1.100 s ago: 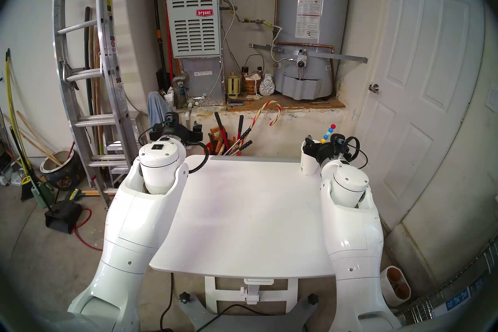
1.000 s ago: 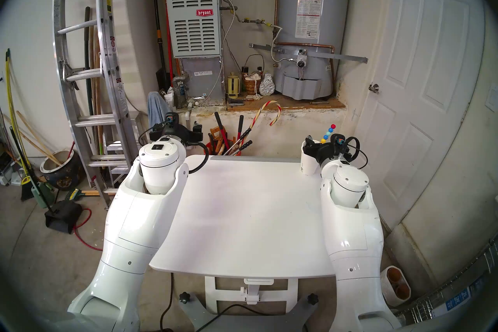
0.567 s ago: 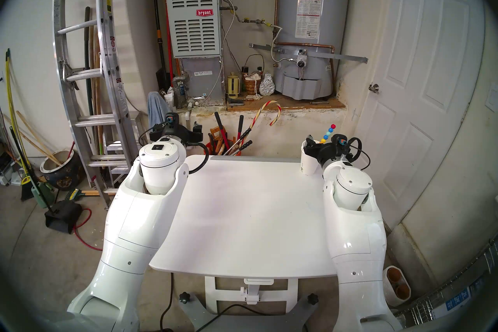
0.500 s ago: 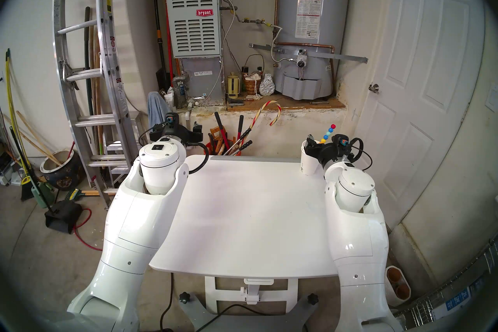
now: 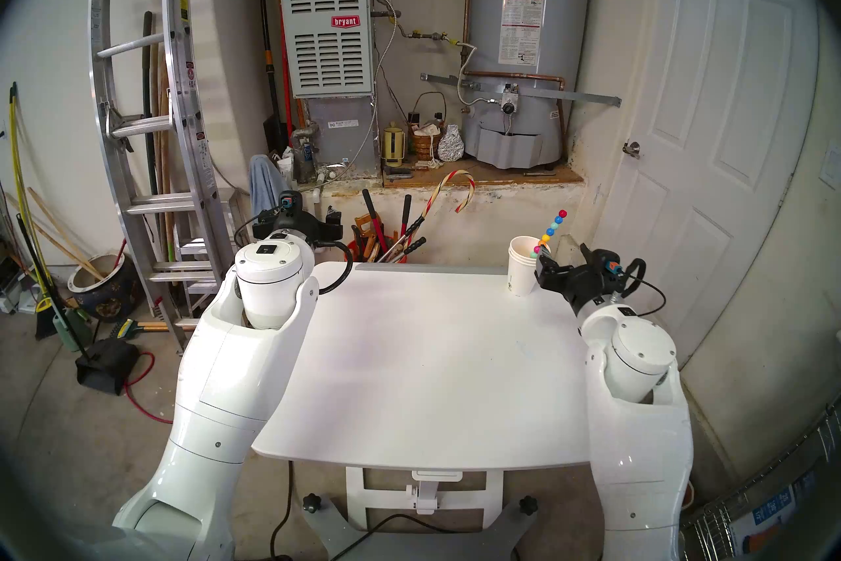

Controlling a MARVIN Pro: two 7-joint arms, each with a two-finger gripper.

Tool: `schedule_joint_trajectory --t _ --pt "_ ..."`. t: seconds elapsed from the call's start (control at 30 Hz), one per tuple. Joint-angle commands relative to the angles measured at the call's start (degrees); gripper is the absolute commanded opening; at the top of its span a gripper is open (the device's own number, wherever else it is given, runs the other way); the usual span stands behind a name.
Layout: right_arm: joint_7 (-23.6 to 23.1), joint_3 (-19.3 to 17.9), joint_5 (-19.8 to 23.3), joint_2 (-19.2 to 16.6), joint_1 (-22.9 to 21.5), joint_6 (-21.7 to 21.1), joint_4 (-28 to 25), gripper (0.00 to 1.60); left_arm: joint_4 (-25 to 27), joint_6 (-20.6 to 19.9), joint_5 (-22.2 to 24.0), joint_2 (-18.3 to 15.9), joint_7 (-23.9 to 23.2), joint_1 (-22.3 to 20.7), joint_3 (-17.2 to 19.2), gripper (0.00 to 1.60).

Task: Switch the marker to another color

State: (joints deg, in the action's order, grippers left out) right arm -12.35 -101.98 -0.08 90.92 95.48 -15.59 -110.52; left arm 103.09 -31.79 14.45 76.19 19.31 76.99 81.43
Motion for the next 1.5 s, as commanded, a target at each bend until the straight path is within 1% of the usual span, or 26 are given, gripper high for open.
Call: schedule_joint_trajectory --t 0.0,0.07,0.1,0.13,0.17,0.27,0.3,0.33,0.37,0.4,0.53,0.57,0.6,0.67,0.7,0.77,0.83,1.03,1.07,1.13,1.17,1.2,1.23,1.33,1.47 --pt "-5.1 -2.8 0.3 0.0 6.9 2.3 -5.1 1.6 0.9 0.3 0.0 -0.1 -0.1 -0.8 0.1 1.6" --pt "-7.3 -3.9 0.4 0.5 7.4 2.7 -4.5 1.6 0.9 0.3 0.0 -0.1 0.0 -0.8 0.1 1.6" --pt "-7.9 -4.5 1.1 0.6 9.3 3.3 -5.2 1.6 0.9 0.3 0.0 -0.1 0.0 -0.8 0.1 1.6" --pt "-8.9 -5.2 1.3 1.1 8.8 3.5 -4.4 1.6 0.9 0.3 0.0 -0.1 0.0 -0.8 0.1 1.6" --pt "-10.4 -5.8 1.6 0.6 10.4 4.6 -4.4 1.6 0.9 0.3 0.1 -0.1 0.0 -0.8 0.0 1.6" --pt "-13.6 -7.3 2.8 0.1 12.9 8.2 -3.3 1.6 0.9 0.3 0.1 -0.2 0.1 -0.8 0.0 1.6" --pt "-14.4 -8.0 3.1 0.5 13.2 8.7 -2.8 1.6 0.9 0.3 0.1 -0.2 0.1 -0.8 0.0 1.6" --pt "-14.8 -8.0 3.7 -0.2 14.3 9.9 -2.9 1.6 0.9 0.3 0.2 -0.2 0.1 -0.8 0.0 1.6" --pt "-15.6 -8.0 3.7 -0.7 14.5 10.1 -2.4 1.6 0.9 0.3 0.2 -0.2 0.1 -0.8 0.0 1.6" --pt "-16.1 -8.2 4.0 -0.8 14.7 11.4 -1.8 1.6 1.0 0.3 0.2 -0.3 0.1 -0.8 0.0 1.6" --pt "-18.9 -8.5 4.2 -1.6 13.9 14.9 1.8 1.6 1.0 0.3 0.3 -0.3 0.2 -0.8 -0.1 1.6" --pt "-19.8 -8.5 4.7 -1.9 13.8 16.6 2.9 1.6 1.0 0.3 0.3 -0.3 0.2 -0.8 -0.1 1.6" --pt "-20.3 -8.6 4.8 -2.0 13.5 15.9 3.3 1.6 1.0 0.3 0.3 -0.4 0.2 -0.8 -0.1 1.6" --pt "-21.7 -8.7 5.4 -2.5 12.9 18.8 5.5 1.6 1.0 0.3 0.4 -0.4 0.2 -0.8 -0.1 1.6" --pt "-21.1 -8.5 4.6 -2.4 12.3 18.9 6.1 1.6 1.0 0.3 0.4 -0.4 0.2 -0.8 -0.1 1.6" --pt "-22.0 -8.2 4.6 -3.1 11.1 20.8 8.1 1.6 1.0 0.3 0.4 -0.4 0.2 -0.8 -0.1 1.6" --pt "-21.6 -7.8 3.7 -3.3 9.7 22.2 9.7 1.6 1.0 0.3 0.5 -0.5 0.3 -0.8 -0.2 1.6" --pt "-20.9 -6.7 3.4 -4.7 5.6 22.0 13.3 1.6 0.9 0.3 0.6 -0.5 0.4 -0.8 -0.2 1.6" --pt "-21.3 -6.7 3.3 -4.8 4.5 22.0 14.2 1.6 0.9 0.3 0.6 -0.5 0.4 -0.8 -0.2 1.6" --pt "-19.9 -5.8 3.5 -5.9 4.6 21.3 14.2 1.6 0.9 0.3 0.6 -0.6 0.4 -0.9 -0.3 1.6" --pt "-19.9 -6.0 3.6 -6.1 2.5 20.3 15.9 1.6 0.9 0.3 0.7 -0.6 0.5 -0.9 -0.3 1.6" --pt "-18.8 -5.2 4.0 -7.2 3.3 20.0 15.2 1.6 0.9 0.3 0.7 -0.6 0.5 -0.9 -0.3 1.6" --pt "-19.3 -5.5 4.0 -7.1 2.0 19.3 16.2 1.6 0.9 0.3 0.7 -0.6 0.5 -0.9 -0.3 1.6" --pt "-19.2 -5.2 4.5 -8.0 0.0 18.2 17.2 1.6 0.9 0.3 0.8 -0.6 0.5 -0.9 -0.3 1.6" --pt "-18.5 -3.9 5.0 -9.2 -1.5 17.3 18.2 1.6 0.9 0.3 0.8 -0.7 0.6 -0.9 -0.4 1.6"
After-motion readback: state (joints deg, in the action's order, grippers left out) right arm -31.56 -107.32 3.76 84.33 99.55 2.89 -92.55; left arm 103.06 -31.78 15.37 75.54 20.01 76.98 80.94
